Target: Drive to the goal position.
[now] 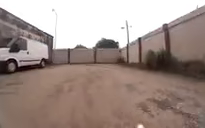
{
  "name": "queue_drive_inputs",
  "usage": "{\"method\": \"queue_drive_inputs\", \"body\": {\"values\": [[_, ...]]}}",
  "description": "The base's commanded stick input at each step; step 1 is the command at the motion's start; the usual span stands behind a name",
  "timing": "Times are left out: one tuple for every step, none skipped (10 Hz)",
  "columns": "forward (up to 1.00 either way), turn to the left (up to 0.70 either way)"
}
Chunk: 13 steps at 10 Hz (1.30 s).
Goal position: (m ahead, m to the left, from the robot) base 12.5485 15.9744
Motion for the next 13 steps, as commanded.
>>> {"method": "queue_drive_inputs", "body": {"values": [[0.7, 0.0], [0.7, 0.0], [0.7, 0.0], [0.7, -0.17], [0.7, -0.35], [0.7, -0.35], [0.7, -0.07], [0.7, -0.01], [0.7, 0.0], [0.7, 0.0], [0.7, 0.0], [0.7, 0.0], [0.7, 0.0]]}}
